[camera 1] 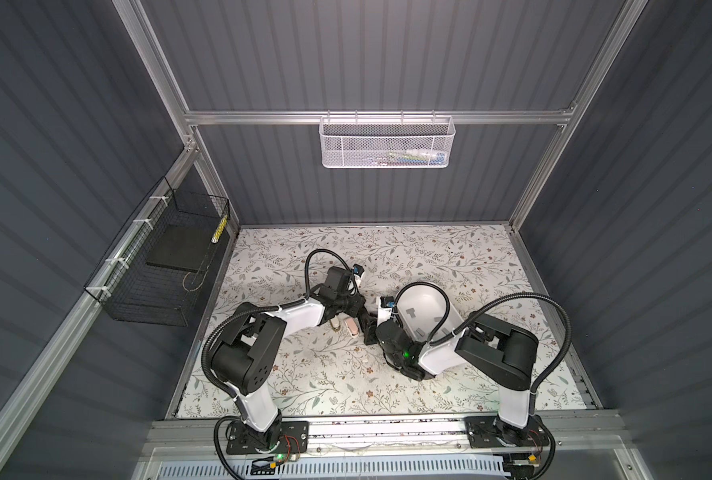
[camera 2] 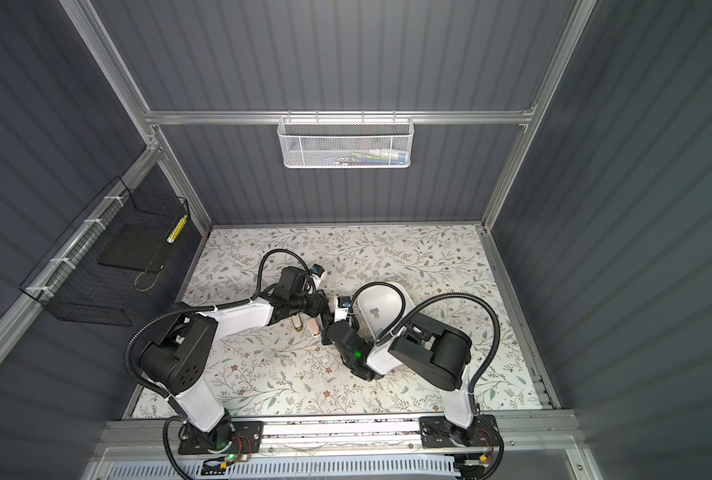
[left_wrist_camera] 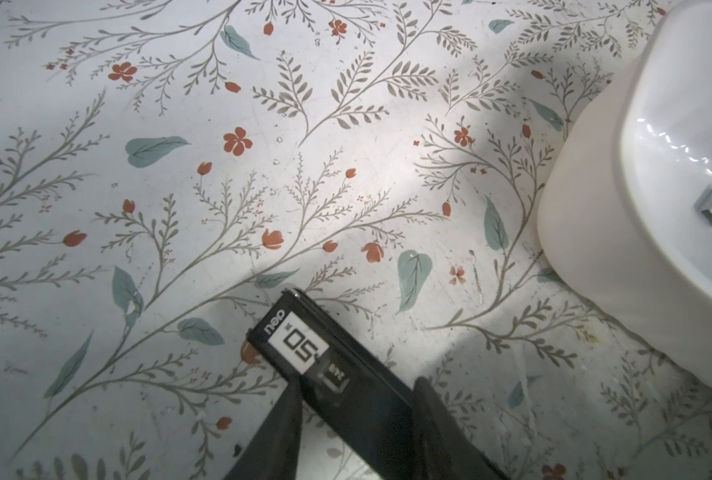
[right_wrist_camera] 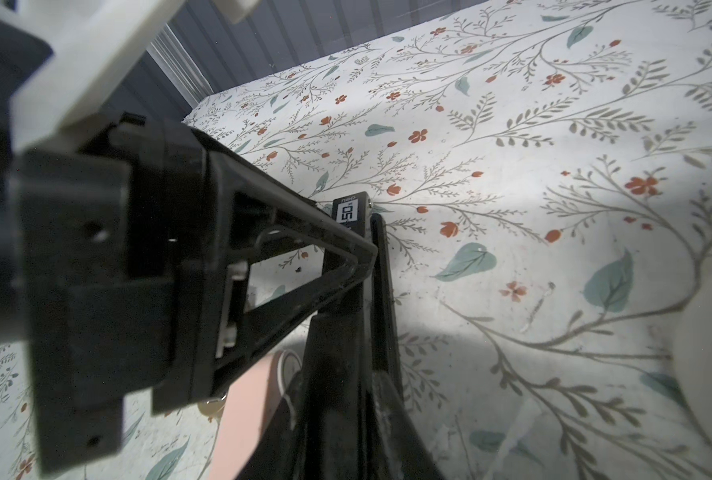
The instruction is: Load the staples into the stapler
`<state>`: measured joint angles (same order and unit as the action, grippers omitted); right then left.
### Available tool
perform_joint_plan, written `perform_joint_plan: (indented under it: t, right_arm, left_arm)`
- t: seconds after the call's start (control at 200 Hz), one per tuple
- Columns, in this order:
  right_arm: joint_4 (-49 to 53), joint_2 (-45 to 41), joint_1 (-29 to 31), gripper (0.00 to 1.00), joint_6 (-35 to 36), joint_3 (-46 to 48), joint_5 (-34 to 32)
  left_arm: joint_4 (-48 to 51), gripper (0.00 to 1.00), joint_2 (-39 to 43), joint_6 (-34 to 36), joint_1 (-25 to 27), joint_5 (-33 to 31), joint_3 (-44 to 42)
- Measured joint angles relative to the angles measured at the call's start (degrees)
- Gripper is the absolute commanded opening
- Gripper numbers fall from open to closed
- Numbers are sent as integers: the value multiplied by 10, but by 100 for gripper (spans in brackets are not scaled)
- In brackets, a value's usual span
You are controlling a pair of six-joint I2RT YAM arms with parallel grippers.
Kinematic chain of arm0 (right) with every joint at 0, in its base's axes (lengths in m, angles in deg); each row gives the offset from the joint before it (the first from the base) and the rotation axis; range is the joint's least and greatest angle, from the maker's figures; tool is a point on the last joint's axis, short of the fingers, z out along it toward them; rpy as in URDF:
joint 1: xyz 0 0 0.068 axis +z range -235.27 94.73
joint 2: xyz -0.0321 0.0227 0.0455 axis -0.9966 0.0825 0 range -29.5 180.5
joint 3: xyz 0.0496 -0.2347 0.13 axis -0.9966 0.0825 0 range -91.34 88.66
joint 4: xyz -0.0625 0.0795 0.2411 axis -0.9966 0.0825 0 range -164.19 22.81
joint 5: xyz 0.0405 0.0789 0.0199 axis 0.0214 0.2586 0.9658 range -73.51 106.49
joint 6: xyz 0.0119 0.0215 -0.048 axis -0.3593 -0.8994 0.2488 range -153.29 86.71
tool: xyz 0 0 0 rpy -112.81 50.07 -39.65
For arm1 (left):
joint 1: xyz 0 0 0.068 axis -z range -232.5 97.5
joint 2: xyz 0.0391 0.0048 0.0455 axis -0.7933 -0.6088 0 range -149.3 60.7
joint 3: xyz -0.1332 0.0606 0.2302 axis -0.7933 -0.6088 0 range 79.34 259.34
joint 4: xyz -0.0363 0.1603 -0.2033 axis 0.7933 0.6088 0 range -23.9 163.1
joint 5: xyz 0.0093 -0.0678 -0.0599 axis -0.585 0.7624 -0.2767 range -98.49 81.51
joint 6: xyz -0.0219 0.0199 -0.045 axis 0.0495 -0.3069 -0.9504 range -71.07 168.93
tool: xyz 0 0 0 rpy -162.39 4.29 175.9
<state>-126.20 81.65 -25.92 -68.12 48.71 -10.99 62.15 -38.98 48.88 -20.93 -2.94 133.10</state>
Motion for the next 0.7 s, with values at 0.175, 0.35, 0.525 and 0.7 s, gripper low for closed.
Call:
perform_joint_plan:
  t: [0.175, 0.35, 0.525, 0.7]
  right_arm:
    - [-38, 10, 1, 28, -10, 11, -2]
    - [16, -14, 0, 33, -8, 2, 1]
    - [185, -56, -2, 38, 17, -53, 0]
    - [356, -93, -12, 49, 54, -130, -8]
  left_arm:
    - [-1, 43, 0, 1, 0, 0, 0]
    - [-1, 44, 0, 1, 0, 3, 0]
    - [2, 53, 8, -8, 0, 4, -1]
    - [7, 55, 47, -30, 0, -12, -2]
